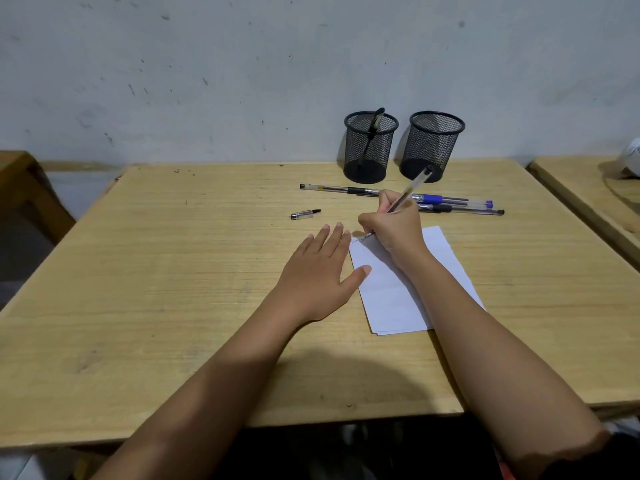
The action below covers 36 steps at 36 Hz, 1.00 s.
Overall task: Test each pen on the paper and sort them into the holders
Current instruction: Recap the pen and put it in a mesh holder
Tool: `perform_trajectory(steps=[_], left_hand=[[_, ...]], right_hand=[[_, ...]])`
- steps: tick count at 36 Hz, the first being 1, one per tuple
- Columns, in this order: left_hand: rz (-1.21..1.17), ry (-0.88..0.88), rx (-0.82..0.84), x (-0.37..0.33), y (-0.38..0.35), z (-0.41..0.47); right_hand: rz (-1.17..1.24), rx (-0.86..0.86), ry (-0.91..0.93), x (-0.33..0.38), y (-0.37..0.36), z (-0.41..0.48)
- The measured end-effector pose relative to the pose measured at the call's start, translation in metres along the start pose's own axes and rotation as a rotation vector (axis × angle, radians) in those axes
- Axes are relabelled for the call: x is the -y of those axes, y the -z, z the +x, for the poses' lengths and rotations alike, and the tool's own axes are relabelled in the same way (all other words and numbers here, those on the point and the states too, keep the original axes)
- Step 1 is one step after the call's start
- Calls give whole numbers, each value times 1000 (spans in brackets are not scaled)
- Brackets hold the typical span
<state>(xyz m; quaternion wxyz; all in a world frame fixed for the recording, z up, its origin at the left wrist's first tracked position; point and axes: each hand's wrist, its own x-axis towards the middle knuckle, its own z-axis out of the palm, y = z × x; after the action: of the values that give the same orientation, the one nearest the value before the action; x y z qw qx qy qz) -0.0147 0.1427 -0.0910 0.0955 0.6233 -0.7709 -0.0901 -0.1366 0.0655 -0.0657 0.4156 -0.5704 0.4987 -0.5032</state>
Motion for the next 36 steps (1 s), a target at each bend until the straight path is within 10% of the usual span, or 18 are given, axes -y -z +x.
perform_trajectory(steps=[15, 28, 36], left_hand=[[-424, 74, -126, 6, -6, -12], [-234, 268, -299, 57, 11, 39], [-838, 184, -491, 25, 26, 38]], right_hand=[[508, 42, -76, -12, 14, -9], [451, 104, -73, 26, 42, 12], [445, 162, -89, 31, 42, 7]])
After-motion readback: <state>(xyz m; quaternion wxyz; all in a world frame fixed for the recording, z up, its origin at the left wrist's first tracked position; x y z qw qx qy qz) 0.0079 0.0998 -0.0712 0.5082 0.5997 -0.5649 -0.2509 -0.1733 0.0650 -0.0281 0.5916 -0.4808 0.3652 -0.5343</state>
